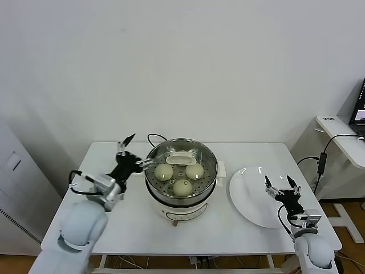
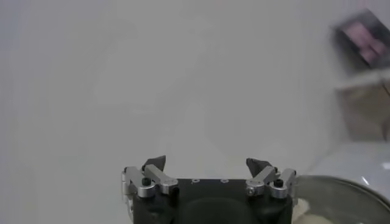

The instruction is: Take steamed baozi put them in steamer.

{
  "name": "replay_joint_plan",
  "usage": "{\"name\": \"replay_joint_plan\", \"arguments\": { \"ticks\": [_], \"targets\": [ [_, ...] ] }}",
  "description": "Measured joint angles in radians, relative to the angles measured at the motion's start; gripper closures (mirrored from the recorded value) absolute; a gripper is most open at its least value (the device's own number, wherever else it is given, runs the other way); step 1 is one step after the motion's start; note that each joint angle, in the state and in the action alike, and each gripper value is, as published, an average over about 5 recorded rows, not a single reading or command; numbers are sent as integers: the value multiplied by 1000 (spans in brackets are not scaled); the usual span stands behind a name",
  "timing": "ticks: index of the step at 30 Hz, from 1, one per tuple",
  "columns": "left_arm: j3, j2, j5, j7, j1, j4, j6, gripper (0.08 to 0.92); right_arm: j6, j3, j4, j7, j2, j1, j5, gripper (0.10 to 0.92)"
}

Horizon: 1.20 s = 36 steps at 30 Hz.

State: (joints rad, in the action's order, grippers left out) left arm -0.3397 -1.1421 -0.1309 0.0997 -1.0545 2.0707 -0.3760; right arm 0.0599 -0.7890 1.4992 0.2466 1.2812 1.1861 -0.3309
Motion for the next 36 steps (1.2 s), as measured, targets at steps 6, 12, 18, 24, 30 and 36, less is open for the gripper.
{"name": "replay_joint_plan", "arguments": {
  "ticks": [6, 12, 18, 24, 30, 36],
  "targets": [
    [-66, 6, -100, -18, -33, -136, 53, 177, -13, -14, 22, -8, 4, 10, 12, 203],
    [-116, 5, -152, -33, -45, -252, 92, 177, -33, -14, 36, -10, -8, 14, 21, 203],
    [-153, -2, -185, -45, -58, -333, 114, 177, -45, -10, 34, -13, -7, 10, 26, 203],
    [-173, -11, -201, -59, -74, -373, 128, 177, -55, -3, 30, -15, -6, 12, 36, 203],
    [-183, -22, -210, -68, -89, -383, 130, 177, -63, 1, 31, -20, -6, 12, 45, 203],
    [-189, -30, -217, -68, -99, -385, 128, 177, -68, 0, 30, -23, -6, 8, 58, 203]
  ]
}}
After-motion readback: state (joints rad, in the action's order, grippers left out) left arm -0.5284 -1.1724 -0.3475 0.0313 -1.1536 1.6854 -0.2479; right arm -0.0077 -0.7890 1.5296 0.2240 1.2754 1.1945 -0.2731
